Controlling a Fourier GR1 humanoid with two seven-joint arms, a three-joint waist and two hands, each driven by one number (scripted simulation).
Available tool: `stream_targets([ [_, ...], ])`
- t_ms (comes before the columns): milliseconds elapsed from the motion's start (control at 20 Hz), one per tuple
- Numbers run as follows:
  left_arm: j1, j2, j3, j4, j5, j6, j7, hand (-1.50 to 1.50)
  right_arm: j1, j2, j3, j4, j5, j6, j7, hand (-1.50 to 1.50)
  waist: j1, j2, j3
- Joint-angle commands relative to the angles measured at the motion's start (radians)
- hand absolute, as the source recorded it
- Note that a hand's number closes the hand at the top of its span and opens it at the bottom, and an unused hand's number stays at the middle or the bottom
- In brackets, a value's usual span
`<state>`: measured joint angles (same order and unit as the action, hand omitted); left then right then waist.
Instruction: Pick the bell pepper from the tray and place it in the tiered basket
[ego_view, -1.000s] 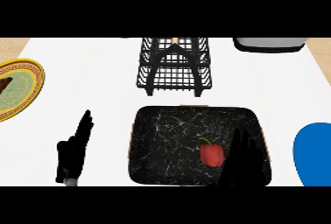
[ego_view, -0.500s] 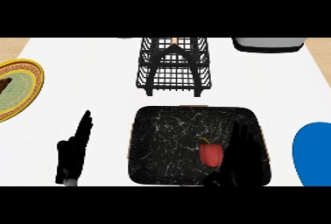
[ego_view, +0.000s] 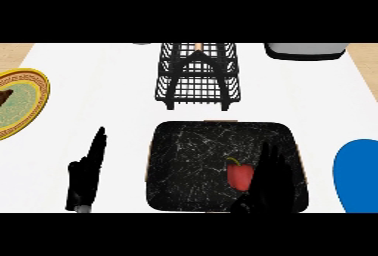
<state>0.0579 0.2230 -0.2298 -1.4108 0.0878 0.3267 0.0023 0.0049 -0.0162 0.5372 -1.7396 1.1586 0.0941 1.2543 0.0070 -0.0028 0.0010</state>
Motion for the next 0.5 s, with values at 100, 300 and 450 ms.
stream_targets([
  [100, 0.039, -0.014, -0.003, 0.035, -0.008, -0.005, -0.026, 0.0, -0.05, 0.015, 0.01, 0.049, -0.028, -0.026, 0.233, 1.5, 0.002, 0.004, -0.002],
  [300, -0.005, 0.023, 0.042, 0.027, 0.018, -0.041, 0.027, 0.0, -0.087, 0.015, 0.024, 0.128, -0.007, -0.083, 0.192, 1.5, 0.002, 0.004, -0.001],
  [450, 0.009, -0.013, 0.032, 0.046, -0.001, -0.023, -0.015, 0.0, -0.087, 0.015, -0.001, 0.087, -0.001, 0.007, 0.145, 1.5, -0.004, 0.002, -0.001],
])
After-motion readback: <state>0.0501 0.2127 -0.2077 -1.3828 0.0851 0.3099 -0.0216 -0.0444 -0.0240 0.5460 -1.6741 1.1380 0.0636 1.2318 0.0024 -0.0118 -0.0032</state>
